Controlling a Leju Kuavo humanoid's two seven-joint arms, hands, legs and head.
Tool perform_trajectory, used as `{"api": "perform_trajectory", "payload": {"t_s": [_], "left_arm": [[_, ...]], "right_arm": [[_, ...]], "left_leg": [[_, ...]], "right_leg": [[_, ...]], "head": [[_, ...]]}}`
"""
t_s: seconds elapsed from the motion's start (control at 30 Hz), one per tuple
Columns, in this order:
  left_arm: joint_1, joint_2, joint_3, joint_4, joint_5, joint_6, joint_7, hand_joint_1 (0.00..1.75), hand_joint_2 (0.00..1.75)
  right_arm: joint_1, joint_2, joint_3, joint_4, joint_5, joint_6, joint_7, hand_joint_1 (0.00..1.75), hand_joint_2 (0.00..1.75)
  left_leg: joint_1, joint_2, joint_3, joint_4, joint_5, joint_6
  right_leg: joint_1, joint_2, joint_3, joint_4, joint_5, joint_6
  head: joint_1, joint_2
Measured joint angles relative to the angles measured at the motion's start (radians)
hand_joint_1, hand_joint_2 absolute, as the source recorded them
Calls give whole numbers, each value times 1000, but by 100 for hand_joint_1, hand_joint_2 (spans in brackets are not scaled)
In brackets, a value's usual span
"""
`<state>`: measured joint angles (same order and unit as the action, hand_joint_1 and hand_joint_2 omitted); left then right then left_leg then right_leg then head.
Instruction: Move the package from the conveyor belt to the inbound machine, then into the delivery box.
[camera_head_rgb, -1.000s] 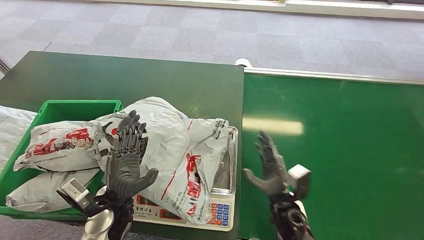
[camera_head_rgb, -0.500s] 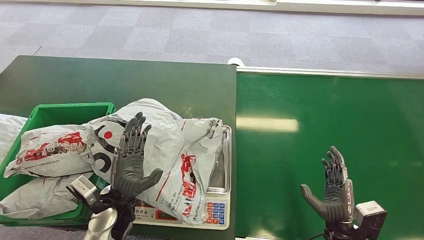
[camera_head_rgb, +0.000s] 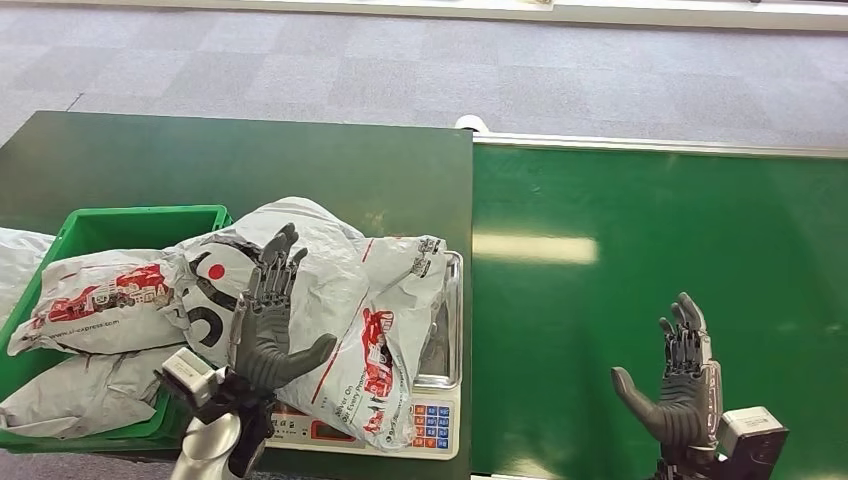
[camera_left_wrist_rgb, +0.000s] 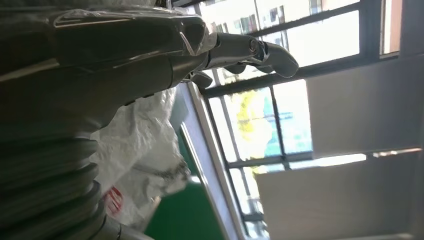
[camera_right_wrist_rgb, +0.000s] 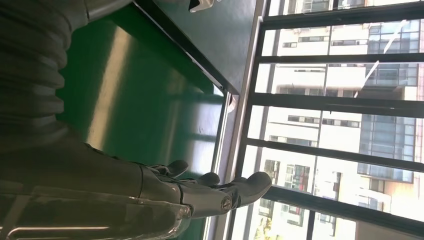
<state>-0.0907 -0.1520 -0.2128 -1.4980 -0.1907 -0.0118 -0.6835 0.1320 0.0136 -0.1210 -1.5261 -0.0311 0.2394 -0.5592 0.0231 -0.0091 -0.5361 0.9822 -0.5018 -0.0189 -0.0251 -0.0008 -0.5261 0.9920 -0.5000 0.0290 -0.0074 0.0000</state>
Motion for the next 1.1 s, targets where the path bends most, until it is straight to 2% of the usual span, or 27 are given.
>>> {"api": "perform_trajectory", "payload": {"t_s": [0.07,0.13,0.2,0.27,0.47,0.6,0.77,0.93,1.1], "left_arm": [[-1,3,-11,16,-210,147,55,0,175],[-1,12,-32,29,-467,245,171,0,175],[1,22,-58,48,-657,253,283,0,175],[0,27,-81,83,-722,231,334,0,175],[-37,36,-141,186,-749,165,356,0,175],[-76,38,-177,232,-741,87,332,0,175],[-103,39,-206,268,-720,38,309,0,175],[-122,41,-232,307,-657,-61,245,5,175],[-136,44,-246,333,-630,-73,221,5,175]], "right_arm": [[11,-2,0,-16,-1,-7,3,0,175],[25,-5,0,-30,0,-4,6,0,175],[36,-8,0,-39,5,6,7,0,175],[42,-9,0,-41,10,16,8,0,175],[46,-10,0,-42,20,36,8,0,175],[56,-9,-1,-45,18,46,9,0,175],[63,-8,-3,-52,17,50,11,0,175],[64,-8,-2,-53,17,51,13,0,175],[64,-7,-2,-53,18,50,13,0,175]], "left_leg": [[0,0,0,0,0,0],[0,0,0,0,0,0],[0,0,0,0,0,0],[0,0,0,0,0,0],[0,-1,3,0,0,0],[-1,-2,6,0,0,0],[-1,-2,8,0,0,0],[-1,-2,10,0,0,0],[-1,-2,11,0,0,0]], "right_leg": [[0,0,0,0,0,0],[0,0,0,0,0,0],[0,0,0,0,0,0],[0,0,0,0,0,0],[0,-1,4,0,0,0],[-1,-2,7,0,0,0],[-1,-2,10,0,0,0],[-1,-2,12,0,0,0],[-1,-2,13,0,0,0]], "head": [[0,0],[0,0],[0,0],[0,0],[0,0],[0,0],[0,0],[0,0],[0,0]]}}
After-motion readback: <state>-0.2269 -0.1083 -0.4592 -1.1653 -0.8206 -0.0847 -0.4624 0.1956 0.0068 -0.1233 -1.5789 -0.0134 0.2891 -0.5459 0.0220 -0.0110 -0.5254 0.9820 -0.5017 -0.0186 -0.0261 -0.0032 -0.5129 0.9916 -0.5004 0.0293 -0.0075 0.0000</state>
